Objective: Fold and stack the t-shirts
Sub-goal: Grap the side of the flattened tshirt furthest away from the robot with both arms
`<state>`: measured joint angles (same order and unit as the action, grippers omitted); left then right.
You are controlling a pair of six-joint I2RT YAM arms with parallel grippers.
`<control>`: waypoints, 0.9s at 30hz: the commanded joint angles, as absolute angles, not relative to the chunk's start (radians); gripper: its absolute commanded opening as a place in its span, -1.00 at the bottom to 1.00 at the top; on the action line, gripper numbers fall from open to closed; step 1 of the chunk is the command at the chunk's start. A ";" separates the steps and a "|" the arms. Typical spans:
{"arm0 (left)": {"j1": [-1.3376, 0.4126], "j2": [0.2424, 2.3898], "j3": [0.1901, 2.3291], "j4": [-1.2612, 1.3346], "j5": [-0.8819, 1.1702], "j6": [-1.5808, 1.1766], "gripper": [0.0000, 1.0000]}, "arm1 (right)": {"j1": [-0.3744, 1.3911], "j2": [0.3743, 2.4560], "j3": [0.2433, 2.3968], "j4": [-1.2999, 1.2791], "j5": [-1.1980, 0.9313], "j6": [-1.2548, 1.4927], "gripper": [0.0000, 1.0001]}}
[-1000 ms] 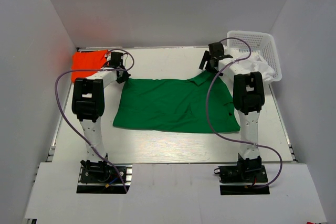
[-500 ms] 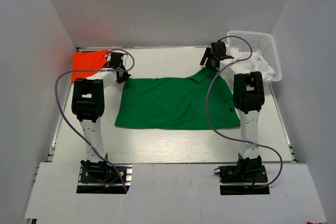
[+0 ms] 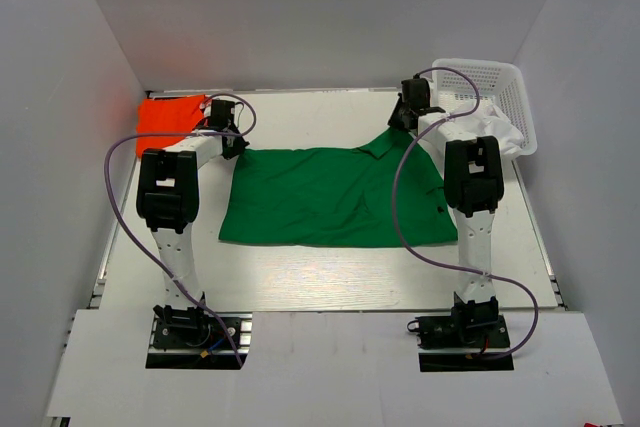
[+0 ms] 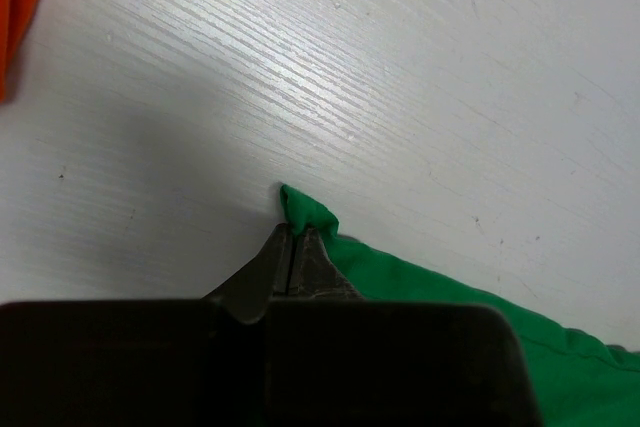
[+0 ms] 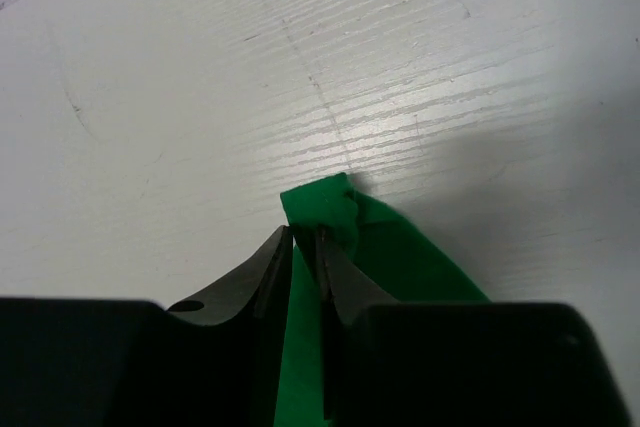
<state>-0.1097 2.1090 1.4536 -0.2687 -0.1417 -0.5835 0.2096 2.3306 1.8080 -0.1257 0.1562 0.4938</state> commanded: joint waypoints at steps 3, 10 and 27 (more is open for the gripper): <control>-0.109 2.082 1.443 -0.345 -0.166 -0.571 -1.00 | 0.206 2.341 1.813 -0.120 0.192 0.502 -0.58; -0.109 2.062 1.422 -0.336 -0.166 -0.571 -1.00 | 0.207 2.339 1.798 -0.192 0.271 0.433 -0.18; -0.123 1.970 1.387 -0.325 -0.251 -0.591 -1.00 | 0.213 2.155 1.680 -0.091 0.173 0.391 -1.00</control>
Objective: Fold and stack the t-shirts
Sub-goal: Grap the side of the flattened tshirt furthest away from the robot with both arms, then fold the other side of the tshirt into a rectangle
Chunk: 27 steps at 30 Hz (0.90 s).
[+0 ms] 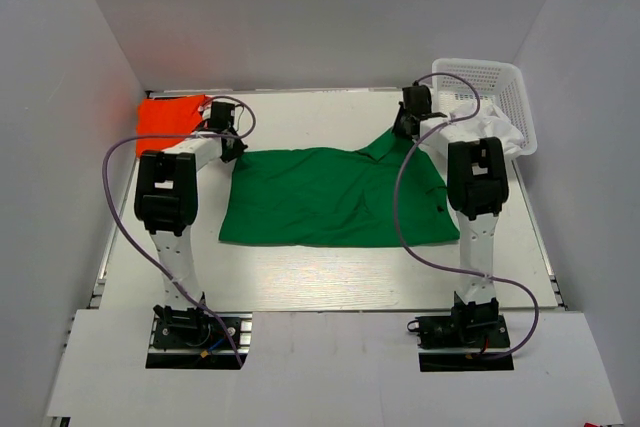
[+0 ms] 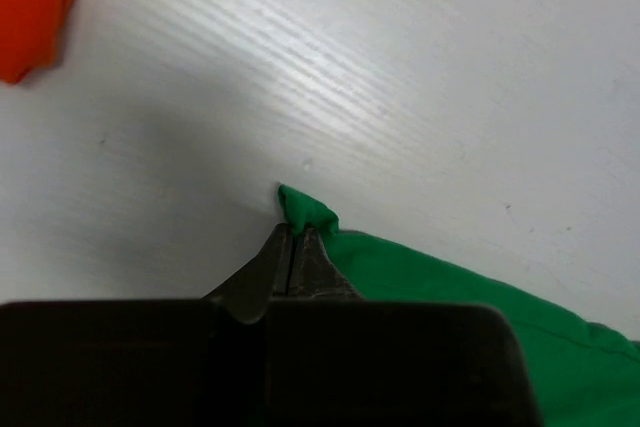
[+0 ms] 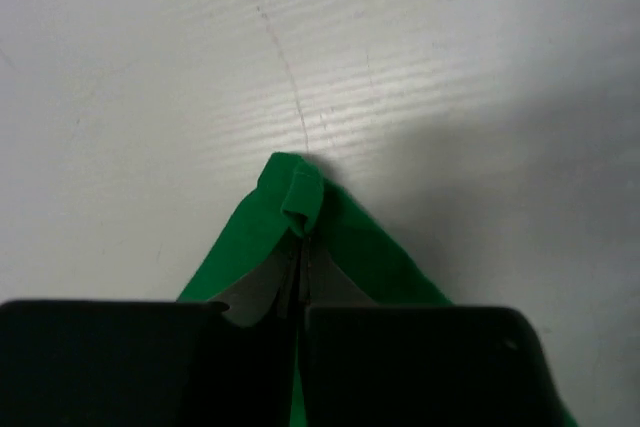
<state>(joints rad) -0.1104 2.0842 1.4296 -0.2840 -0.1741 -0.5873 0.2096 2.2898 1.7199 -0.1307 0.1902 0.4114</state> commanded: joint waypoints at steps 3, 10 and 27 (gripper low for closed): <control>-0.123 1.898 1.330 -0.285 -0.242 -0.600 -1.00 | 0.212 2.022 1.542 -0.057 0.155 0.394 -1.00; -0.123 1.750 1.198 -0.206 -0.210 -0.591 -1.00 | 0.213 1.717 1.244 -0.045 0.164 0.408 -1.00; -0.123 1.428 0.913 -0.129 -0.127 -0.555 -1.00 | 0.212 1.201 0.910 -0.281 0.163 0.480 -1.00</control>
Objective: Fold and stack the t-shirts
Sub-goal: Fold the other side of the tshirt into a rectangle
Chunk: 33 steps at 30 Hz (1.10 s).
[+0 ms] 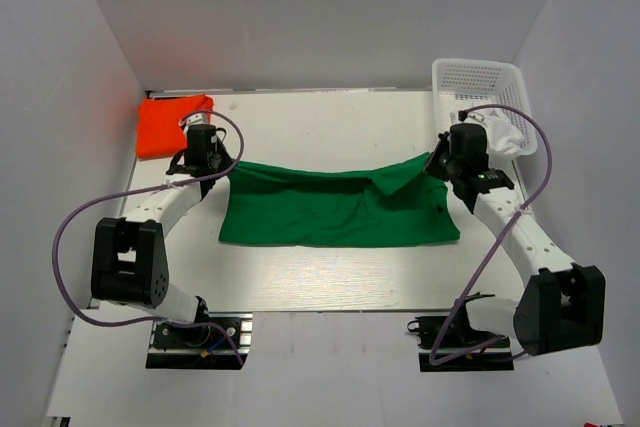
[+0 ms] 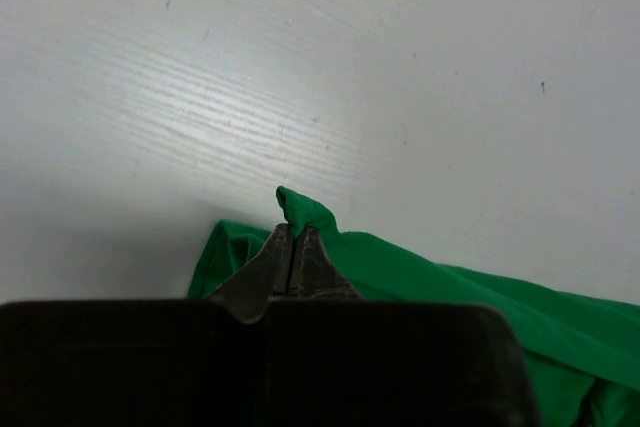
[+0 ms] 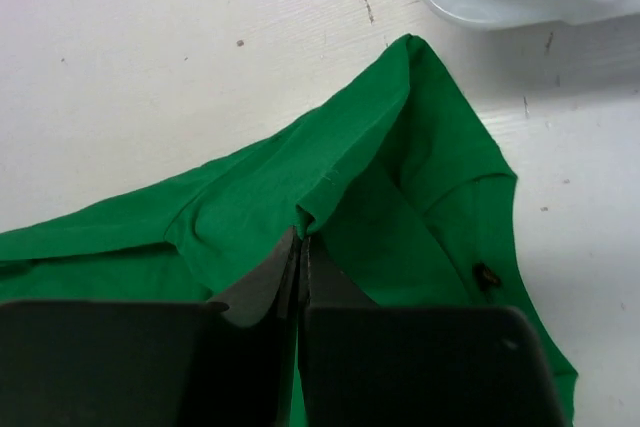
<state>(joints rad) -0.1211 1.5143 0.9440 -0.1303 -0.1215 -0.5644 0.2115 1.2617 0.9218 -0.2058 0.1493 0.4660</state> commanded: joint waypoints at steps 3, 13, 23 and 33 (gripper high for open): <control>-0.123 1.396 0.868 -0.118 -0.137 -0.555 -1.00 | 0.212 1.154 0.878 -0.314 0.140 0.495 -1.00; -0.123 1.335 0.761 -0.129 -0.138 -0.597 -1.00 | 0.210 1.066 0.767 -0.414 0.103 0.532 -1.00; -0.123 1.165 0.719 -0.537 -0.253 -0.846 0.77 | 0.210 0.942 0.568 -0.535 0.113 0.558 0.19; -0.123 1.063 0.689 -0.221 -0.017 -0.796 0.99 | 0.212 1.026 0.681 -0.263 0.035 0.512 0.81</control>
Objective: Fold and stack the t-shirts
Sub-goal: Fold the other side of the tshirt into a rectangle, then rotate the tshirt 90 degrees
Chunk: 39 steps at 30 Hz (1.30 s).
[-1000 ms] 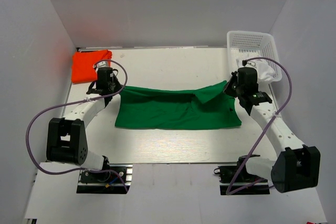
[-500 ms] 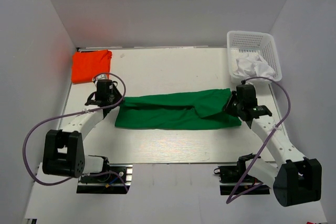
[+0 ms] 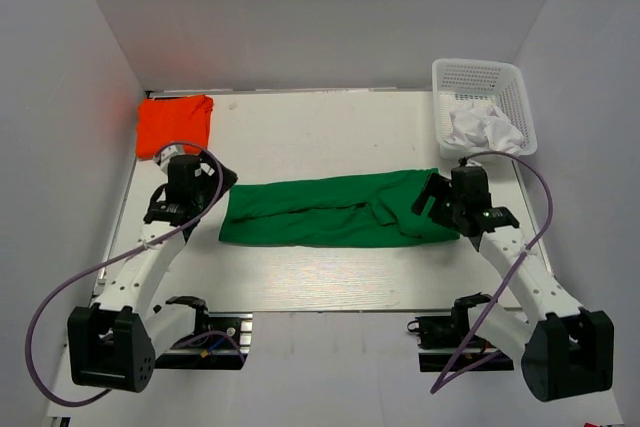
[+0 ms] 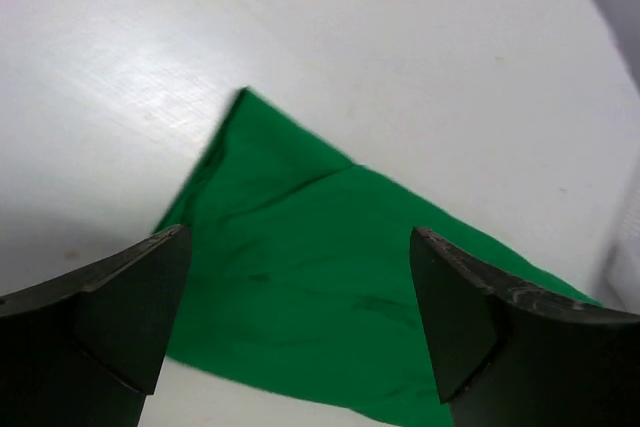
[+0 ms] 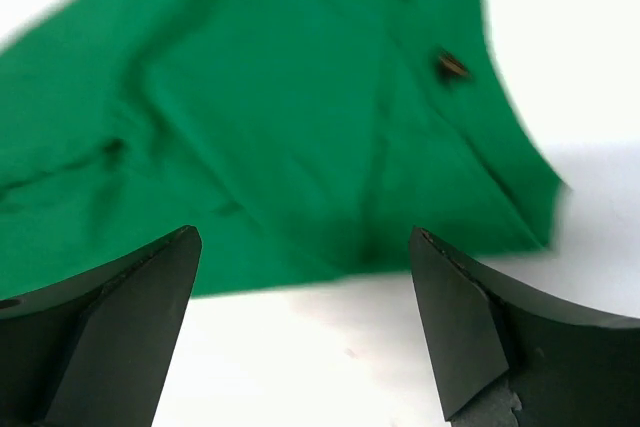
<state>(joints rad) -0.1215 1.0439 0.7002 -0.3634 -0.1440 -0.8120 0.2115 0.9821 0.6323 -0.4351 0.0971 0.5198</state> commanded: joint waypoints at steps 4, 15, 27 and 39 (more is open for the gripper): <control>-0.132 1.221 0.716 -0.068 0.181 -0.759 0.99 | 0.213 1.190 0.703 -0.173 -0.099 0.537 0.81; -0.182 1.385 0.658 -0.187 0.145 -0.716 0.99 | 0.224 1.509 0.722 -0.080 -0.104 0.545 0.81; -0.334 0.969 0.267 -0.306 0.228 -0.893 0.99 | 0.419 2.247 1.611 -0.207 -0.118 0.454 0.81; -0.789 1.511 0.541 -0.144 0.164 -0.898 0.99 | 0.468 2.618 2.204 -0.269 -0.243 0.431 0.81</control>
